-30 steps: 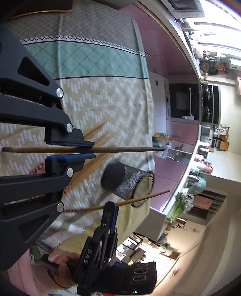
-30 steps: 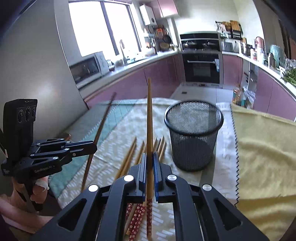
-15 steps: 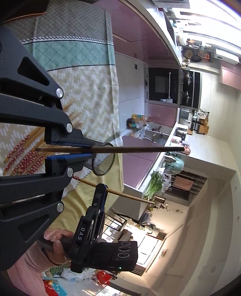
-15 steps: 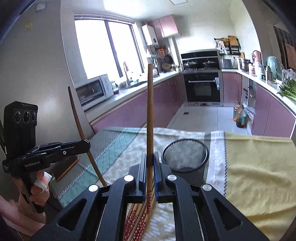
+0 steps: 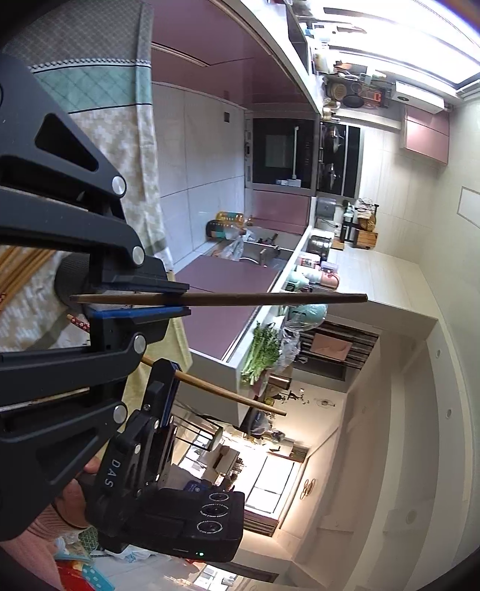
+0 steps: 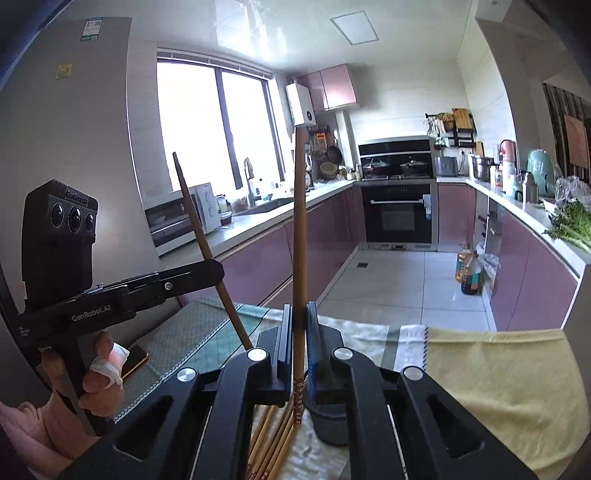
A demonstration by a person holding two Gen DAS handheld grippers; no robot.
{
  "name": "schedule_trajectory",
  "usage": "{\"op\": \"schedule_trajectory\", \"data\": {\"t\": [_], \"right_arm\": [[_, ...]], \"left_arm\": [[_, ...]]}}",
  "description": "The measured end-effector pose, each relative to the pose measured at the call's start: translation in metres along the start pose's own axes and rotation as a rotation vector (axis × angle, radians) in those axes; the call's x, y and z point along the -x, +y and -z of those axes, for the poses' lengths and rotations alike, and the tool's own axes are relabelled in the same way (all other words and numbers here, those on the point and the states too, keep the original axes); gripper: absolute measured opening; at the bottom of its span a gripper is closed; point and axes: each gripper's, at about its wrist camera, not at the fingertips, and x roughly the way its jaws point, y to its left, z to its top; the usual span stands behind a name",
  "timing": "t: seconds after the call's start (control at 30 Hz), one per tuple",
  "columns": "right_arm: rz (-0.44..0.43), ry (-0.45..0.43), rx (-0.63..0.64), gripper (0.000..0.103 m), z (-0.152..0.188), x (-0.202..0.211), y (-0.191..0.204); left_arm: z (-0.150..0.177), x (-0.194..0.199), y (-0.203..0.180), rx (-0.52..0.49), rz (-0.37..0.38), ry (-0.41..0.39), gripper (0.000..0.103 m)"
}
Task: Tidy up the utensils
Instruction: 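Lift the chopstick with the right gripper and insert it into the mesh cup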
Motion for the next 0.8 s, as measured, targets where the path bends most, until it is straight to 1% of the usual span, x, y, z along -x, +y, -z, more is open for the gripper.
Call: {"op": "schedule_trajectory", "data": {"t": [0.1, 0.2, 0.4, 0.57, 0.8], "right_arm": [[0.018, -0.017, -0.004, 0.006, -0.006, -0.004, -0.007], [0.05, -0.016, -0.008, 0.006, -0.009, -0.014, -0.015], [0.076, 0.065, -0.022, 0.006, 0.004, -0.045, -0.029], [0.089, 0.14, -0.033, 0.006, 0.02, -0.068, -0.037], [0.1, 0.22, -0.041, 0.006, 0.037, -0.085, -0.039]], "left_arm": [[-0.008, -0.012, -0.005, -0.003, -0.001, -0.007, 0.008], [-0.008, -0.028, -0.008, -0.007, -0.014, 0.007, 0.008], [0.012, -0.063, -0.013, -0.025, -0.049, 0.083, 0.008], [0.037, -0.089, -0.012, -0.027, -0.055, 0.161, 0.008], [0.056, -0.111, 0.01, -0.018, -0.053, 0.222, 0.008]]}}
